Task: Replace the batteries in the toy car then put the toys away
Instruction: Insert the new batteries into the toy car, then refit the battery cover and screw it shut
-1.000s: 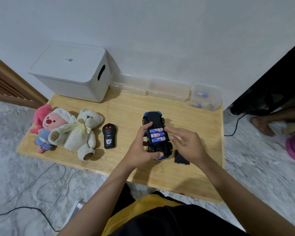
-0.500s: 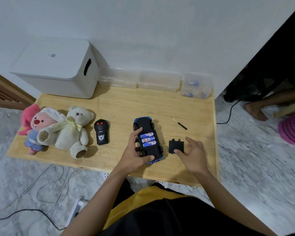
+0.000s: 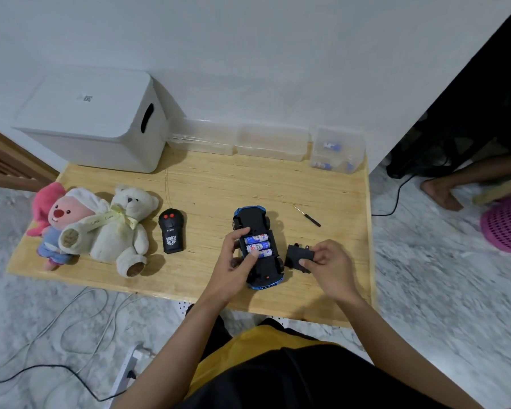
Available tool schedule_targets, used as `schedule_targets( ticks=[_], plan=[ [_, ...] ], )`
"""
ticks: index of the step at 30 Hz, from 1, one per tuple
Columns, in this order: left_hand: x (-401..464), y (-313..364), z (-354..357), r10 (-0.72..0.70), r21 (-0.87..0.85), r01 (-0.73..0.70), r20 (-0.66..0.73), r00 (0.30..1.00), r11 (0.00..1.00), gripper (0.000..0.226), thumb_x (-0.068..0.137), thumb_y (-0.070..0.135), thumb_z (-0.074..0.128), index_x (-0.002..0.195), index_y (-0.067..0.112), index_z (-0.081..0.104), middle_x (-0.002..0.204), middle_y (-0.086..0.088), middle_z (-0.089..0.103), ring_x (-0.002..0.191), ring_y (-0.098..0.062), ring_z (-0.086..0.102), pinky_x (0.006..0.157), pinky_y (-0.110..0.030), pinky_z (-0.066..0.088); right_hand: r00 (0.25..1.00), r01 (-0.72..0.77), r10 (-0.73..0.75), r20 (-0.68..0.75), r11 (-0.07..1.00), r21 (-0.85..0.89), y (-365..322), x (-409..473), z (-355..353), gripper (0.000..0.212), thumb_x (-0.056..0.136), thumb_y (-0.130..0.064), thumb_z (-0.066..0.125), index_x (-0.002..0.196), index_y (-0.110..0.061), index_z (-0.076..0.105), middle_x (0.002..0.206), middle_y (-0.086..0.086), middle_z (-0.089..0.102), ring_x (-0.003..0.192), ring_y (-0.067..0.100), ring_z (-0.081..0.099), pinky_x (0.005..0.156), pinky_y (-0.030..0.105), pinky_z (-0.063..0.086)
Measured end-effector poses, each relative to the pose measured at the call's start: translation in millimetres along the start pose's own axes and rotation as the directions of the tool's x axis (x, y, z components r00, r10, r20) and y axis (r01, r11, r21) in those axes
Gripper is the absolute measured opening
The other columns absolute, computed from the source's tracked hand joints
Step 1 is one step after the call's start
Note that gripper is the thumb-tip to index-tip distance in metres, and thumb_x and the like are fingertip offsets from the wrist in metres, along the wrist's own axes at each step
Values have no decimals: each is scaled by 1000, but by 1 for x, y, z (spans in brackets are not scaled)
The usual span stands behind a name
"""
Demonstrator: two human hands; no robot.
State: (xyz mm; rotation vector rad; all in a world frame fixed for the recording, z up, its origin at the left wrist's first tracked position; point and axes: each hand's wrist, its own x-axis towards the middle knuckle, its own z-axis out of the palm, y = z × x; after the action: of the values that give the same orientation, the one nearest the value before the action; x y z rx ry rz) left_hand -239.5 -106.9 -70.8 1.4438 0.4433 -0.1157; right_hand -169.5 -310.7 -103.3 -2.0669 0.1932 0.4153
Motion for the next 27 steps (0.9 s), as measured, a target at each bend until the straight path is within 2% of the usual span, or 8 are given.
schedule_targets(
  ticks=[4, 8, 11, 15, 17, 20, 23, 27],
  plan=[
    [5, 1, 7, -9, 12, 10, -77, 997, 1000, 31, 99, 14, 48, 111, 43, 51, 119, 2, 58, 89, -16, 69, 72, -37, 59, 998, 64, -62, -29, 995, 81, -15, -1, -8, 30, 71, -14, 82, 81, -25, 57, 71, 1, 65, 68, 16, 63, 62, 23, 48],
    [7, 0, 8, 0, 46, 4, -97, 995, 999, 31, 99, 12, 48, 110, 41, 52, 116, -1, 59, 85, -19, 69, 69, -39, 60, 994, 113, -111, -21, 972, 204, -33, -1, -13, 28, 70, -15, 83, 85, -22, 61, 73, 6, 68, 71, 21, 66, 67, 30, 54],
    [8, -1, 8, 19, 77, -13, -85, 996, 997, 30, 98, 12, 48, 111, 39, 52, 117, -2, 59, 85, -26, 68, 68, -43, 60, 984, 166, -178, 24, 952, 256, -46, -2, -12, 27, 70, -10, 82, 88, -15, 63, 71, 9, 69, 65, 17, 64, 64, 26, 53],
    [7, 3, 11, 36, 96, -32, -43, 998, 995, 32, 99, 13, 48, 113, 41, 51, 114, 0, 60, 85, -32, 65, 74, -52, 58, 971, 203, -230, 72, 942, 269, -55, -1, -2, 26, 69, -4, 82, 85, -13, 64, 60, -5, 66, 55, 7, 59, 57, 19, 49],
    [6, 7, 11, 27, 80, -27, 8, 1000, 996, 35, 98, 11, 48, 115, 42, 49, 117, -2, 57, 88, -28, 65, 77, -49, 58, 968, 220, -244, 66, 942, 254, -57, 2, 1, 27, 68, -5, 82, 83, -18, 64, 59, -6, 64, 55, 6, 58, 57, 21, 48],
    [4, 9, 9, 31, 61, -37, 102, 994, 997, 53, 92, 0, 55, 123, 40, 42, 123, -2, 53, 96, -23, 61, 83, -42, 57, 965, 230, -253, 66, 941, 247, -60, 9, 4, 29, 67, -6, 83, 83, -21, 63, 65, 6, 65, 60, 16, 59, 62, 30, 50],
    [4, 11, 8, 38, 81, -50, 142, 989, 995, 61, 83, 5, 65, 124, 43, 40, 125, 3, 51, 103, -22, 58, 84, -36, 55, 964, 224, -250, 93, 948, 227, -64, 12, 6, 30, 65, -6, 84, 82, -21, 63, 71, 10, 66, 63, 18, 60, 66, 35, 53],
    [8, 15, 7, 35, 92, -47, 122, 992, 995, 60, 75, 18, 68, 122, 48, 44, 124, 4, 54, 113, -29, 56, 90, -47, 53, 959, 222, -255, 126, 948, 229, -70, 15, 5, 29, 65, -3, 83, 82, -18, 65, 70, 2, 63, 60, 7, 58, 63, 24, 53]
  ],
)
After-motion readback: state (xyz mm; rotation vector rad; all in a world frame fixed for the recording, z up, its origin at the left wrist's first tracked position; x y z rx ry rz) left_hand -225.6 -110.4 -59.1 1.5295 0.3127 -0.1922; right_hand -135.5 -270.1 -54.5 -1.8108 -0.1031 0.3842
